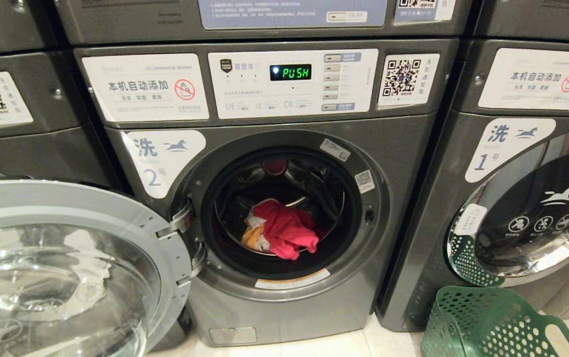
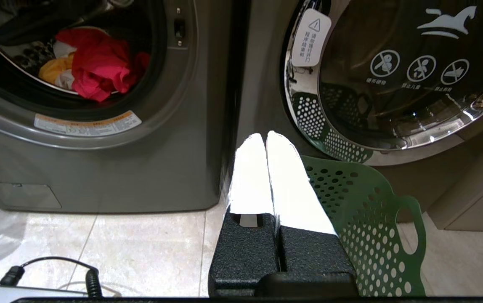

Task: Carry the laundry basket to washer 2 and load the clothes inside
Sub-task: Close the washing machine door with the left hand

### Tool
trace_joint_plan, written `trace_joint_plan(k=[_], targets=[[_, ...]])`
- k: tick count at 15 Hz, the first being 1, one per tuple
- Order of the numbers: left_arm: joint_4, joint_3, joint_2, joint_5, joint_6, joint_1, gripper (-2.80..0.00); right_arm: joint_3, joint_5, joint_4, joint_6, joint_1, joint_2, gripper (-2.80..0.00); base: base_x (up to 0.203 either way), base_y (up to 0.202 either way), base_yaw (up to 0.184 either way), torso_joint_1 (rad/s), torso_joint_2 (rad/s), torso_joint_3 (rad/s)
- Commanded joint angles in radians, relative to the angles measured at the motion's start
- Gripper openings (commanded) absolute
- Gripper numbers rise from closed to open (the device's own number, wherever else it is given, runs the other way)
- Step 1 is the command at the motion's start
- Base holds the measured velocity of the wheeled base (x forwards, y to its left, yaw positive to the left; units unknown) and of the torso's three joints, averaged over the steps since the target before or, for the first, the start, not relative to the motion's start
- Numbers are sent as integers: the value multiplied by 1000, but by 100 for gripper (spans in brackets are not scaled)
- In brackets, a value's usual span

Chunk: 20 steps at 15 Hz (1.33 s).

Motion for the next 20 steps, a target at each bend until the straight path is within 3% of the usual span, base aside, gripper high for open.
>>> trace_joint_plan(k=[1, 12, 20], targets=[[0, 0, 1, 0, 0, 0, -280, 0, 1, 0, -2, 0, 2, -280, 0, 0, 0, 2, 1, 204], [2, 0, 1, -7, 52, 0, -280, 0, -1, 0, 21, 0, 2, -280, 0, 0, 0, 0, 1, 38], [2, 0, 1, -7, 52, 0, -280, 0, -3, 0, 37, 0, 2, -280, -180, 0, 1, 3, 2, 3]])
